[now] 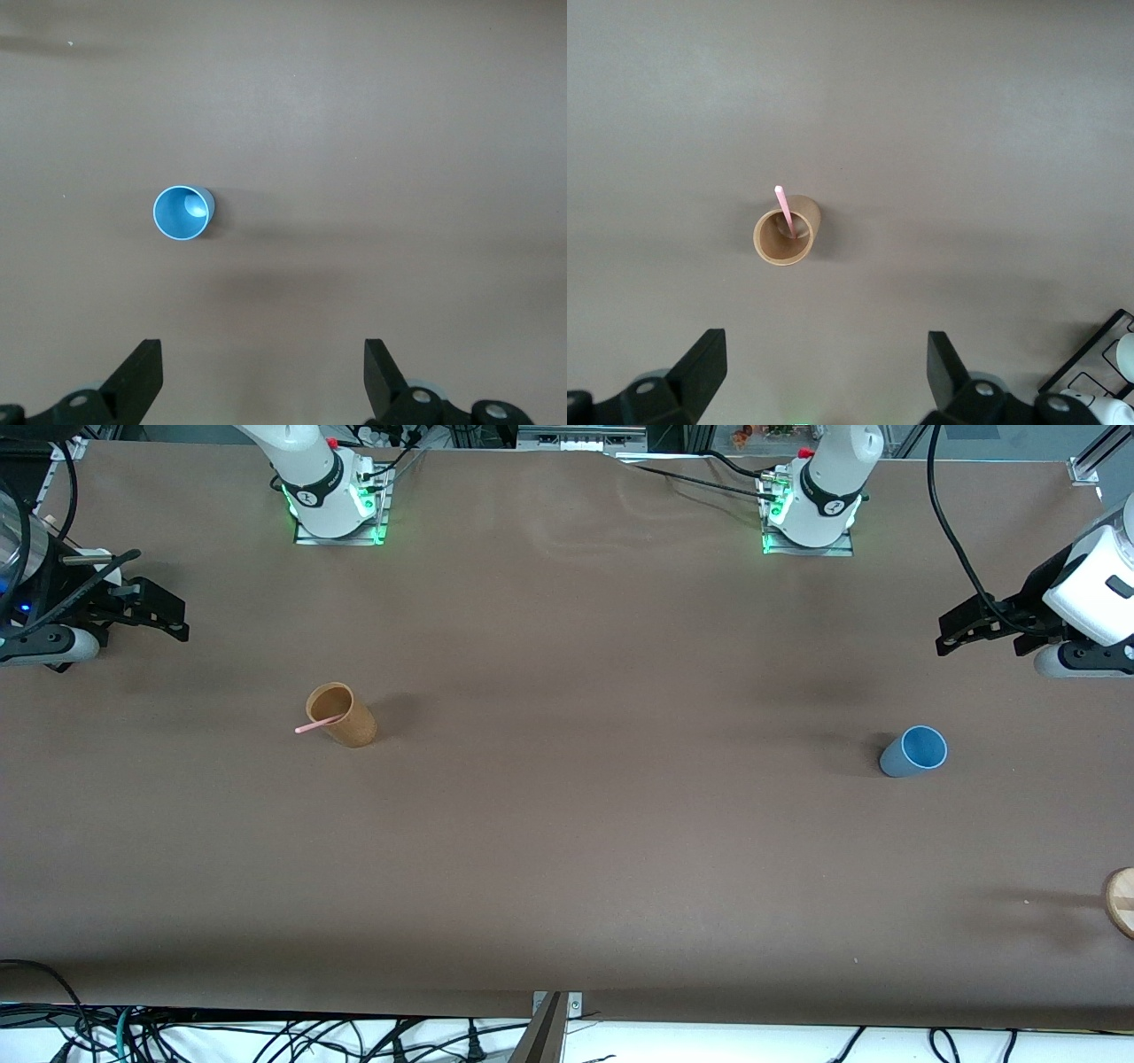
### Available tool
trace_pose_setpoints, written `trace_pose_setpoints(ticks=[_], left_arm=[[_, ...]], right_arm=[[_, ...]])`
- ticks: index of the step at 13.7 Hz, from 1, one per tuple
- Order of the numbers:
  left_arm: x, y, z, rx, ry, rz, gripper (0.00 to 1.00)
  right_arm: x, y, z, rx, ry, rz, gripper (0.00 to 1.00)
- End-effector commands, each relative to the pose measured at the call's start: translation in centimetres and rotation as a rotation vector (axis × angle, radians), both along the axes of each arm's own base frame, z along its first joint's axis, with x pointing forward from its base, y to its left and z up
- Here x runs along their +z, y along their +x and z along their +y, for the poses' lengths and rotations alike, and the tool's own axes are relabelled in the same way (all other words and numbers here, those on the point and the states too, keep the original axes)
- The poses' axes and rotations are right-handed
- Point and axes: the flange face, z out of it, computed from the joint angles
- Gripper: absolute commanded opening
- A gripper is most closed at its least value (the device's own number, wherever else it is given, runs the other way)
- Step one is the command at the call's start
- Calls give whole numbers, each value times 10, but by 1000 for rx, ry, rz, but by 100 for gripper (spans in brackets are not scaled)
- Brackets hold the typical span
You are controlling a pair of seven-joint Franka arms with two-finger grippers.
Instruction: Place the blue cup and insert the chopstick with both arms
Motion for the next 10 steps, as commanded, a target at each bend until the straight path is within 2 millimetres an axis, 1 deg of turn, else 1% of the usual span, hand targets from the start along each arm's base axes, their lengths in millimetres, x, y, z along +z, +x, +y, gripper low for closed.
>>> trace_pose_setpoints(ticks=[1,2,10], left_arm=[[5,4,-1,-6,22,-9,100],[5,4,-1,-6,22,-9,100],[5,4,-2,-6,21,-9,100]], right_arm=[[1,-3,-1,-22,15,-6,100],[0,-3,-1,-51,14,3,100],[1,-1,-2,-59,12,-1,100]])
